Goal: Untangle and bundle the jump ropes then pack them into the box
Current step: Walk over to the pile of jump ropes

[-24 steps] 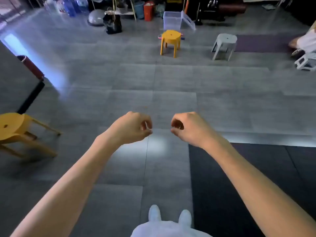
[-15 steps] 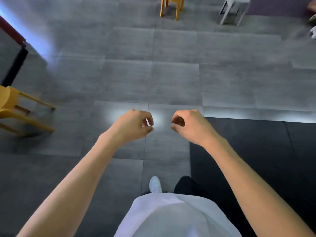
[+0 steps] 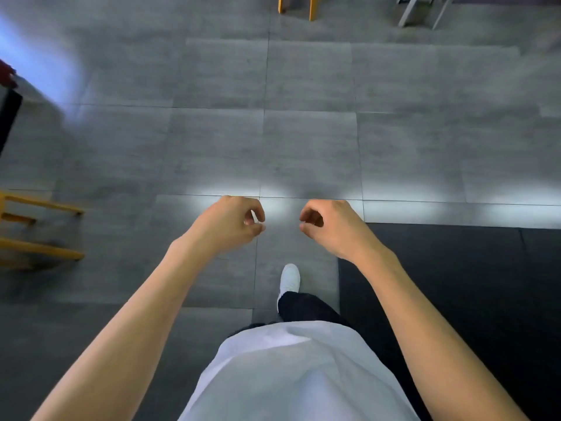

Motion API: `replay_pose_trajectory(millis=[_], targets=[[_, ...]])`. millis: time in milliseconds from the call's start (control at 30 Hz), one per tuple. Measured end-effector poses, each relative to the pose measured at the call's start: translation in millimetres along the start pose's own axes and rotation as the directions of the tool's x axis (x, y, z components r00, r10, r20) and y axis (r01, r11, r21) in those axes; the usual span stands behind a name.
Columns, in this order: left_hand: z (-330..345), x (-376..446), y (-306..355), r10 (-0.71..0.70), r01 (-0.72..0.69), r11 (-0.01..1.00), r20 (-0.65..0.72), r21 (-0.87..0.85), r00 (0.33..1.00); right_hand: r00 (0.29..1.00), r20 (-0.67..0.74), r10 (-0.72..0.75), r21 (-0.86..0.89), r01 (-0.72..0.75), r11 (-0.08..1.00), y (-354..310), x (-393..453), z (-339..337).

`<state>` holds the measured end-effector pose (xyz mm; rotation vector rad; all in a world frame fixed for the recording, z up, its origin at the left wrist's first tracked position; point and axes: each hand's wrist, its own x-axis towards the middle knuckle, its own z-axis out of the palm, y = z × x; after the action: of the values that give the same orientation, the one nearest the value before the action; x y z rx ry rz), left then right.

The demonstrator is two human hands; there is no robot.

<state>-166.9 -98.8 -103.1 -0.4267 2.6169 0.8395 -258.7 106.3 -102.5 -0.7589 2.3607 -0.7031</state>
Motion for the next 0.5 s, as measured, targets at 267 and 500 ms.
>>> replay_pose_trajectory(millis=[267,500], targets=[[-81.3,120.2,1.8,-0.059,0.056,0.997,-0.066,-0.055,0.996,0.999,0.05,-0.019,-0.037,0.021,0.999,-12.6,141.8,-75.9],[-158.3,257.1,-31.3,-0.093,0.086,0.989,-0.055,-0.12,0.994,1.0,0.027,-0.003,-0.067,0.005,0.998,-19.0,291.1,-127.7]])
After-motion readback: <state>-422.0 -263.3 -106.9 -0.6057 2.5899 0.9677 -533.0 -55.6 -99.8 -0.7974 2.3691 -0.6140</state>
